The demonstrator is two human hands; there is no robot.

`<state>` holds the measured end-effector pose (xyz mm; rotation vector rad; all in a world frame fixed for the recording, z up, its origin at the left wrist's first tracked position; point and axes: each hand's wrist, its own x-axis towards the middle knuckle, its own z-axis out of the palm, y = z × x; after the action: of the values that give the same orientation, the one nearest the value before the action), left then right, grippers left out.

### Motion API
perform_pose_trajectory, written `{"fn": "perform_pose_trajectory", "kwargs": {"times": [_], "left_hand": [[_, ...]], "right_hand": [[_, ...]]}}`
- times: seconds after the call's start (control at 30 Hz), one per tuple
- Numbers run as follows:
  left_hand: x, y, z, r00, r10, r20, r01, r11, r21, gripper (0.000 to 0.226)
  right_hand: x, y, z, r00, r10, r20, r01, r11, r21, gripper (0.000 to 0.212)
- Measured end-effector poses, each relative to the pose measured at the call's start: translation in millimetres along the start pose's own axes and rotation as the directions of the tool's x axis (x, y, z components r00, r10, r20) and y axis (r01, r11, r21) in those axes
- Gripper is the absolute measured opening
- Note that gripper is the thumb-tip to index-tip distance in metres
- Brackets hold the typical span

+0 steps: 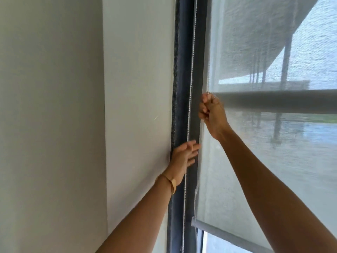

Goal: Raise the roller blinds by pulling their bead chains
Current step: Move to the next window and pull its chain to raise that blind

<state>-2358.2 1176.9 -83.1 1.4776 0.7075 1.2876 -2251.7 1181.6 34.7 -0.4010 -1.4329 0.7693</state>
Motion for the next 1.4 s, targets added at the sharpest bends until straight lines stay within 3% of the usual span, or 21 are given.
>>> {"fn": "perform_pose_trajectory", "kwargs": {"times": [0.1, 0.27, 0.37, 0.5, 0.7, 0.77, 0.87, 0.93, 1.0, 1.13, 1.3, 1.4], "left_hand": [[27, 56, 4, 0.989, 0.146, -0.029, -0.146, 0.989, -0.014, 0.052], [59, 161, 19, 0.947, 0.321, 0.024, -0.321, 0.947, -0.002, 0.056], [68, 203, 30, 0.941, 0.337, 0.01, -0.335, 0.938, -0.087, 0.05], [81, 227, 39, 0.943, 0.288, -0.17, -0.325, 0.908, -0.265, 0.03], [77, 205, 47, 0.894, 0.272, -0.356, -0.332, 0.936, -0.117, 0.024], [74, 192, 42, 0.902, 0.243, -0.357, -0.3, 0.947, -0.114, 0.023], [68, 163, 32, 0.899, 0.226, -0.374, -0.266, 0.962, -0.057, 0.026], [65, 139, 31, 0.901, 0.206, -0.381, -0.234, 0.972, -0.028, 0.025], [62, 114, 33, 0.907, 0.171, -0.385, -0.194, 0.981, -0.021, 0.026], [46, 76, 37, 0.944, 0.124, -0.304, -0.143, 0.989, -0.038, 0.026], [34, 43, 36, 0.958, 0.077, -0.275, -0.092, 0.995, -0.042, 0.028], [31, 33, 31, 0.967, 0.039, -0.251, -0.049, 0.998, -0.034, 0.028]], "right_hand": [[-16, 15, -3, 1.0, -0.016, 0.002, 0.016, 1.0, -0.023, 0.039], [-46, 44, -2, 0.997, 0.071, 0.027, -0.071, 0.997, 0.008, 0.039], [-64, 62, -1, 0.993, 0.119, 0.029, -0.12, 0.992, 0.036, 0.04], [-84, 82, 3, 0.985, 0.174, 0.018, -0.175, 0.983, 0.052, 0.045], [-83, 99, -3, 0.956, 0.259, 0.136, -0.257, 0.966, -0.03, 0.038], [-70, 86, -7, 0.954, 0.255, 0.155, -0.264, 0.964, 0.038, 0.029], [-34, 49, -11, 0.974, 0.186, 0.126, -0.211, 0.951, 0.228, 0.036], [-7, 19, -12, 0.981, 0.135, 0.138, -0.167, 0.952, 0.257, 0.04], [19, -8, -10, 0.986, 0.096, 0.139, -0.123, 0.973, 0.194, 0.047], [63, -53, 2, 0.998, 0.046, 0.037, -0.046, 0.999, 0.013, 0.039], [84, -80, 8, 0.999, -0.014, -0.038, 0.014, 1.0, -0.005, 0.024], [82, -67, 7, 0.999, -0.024, -0.042, 0.023, 1.0, -0.022, 0.025]]}}
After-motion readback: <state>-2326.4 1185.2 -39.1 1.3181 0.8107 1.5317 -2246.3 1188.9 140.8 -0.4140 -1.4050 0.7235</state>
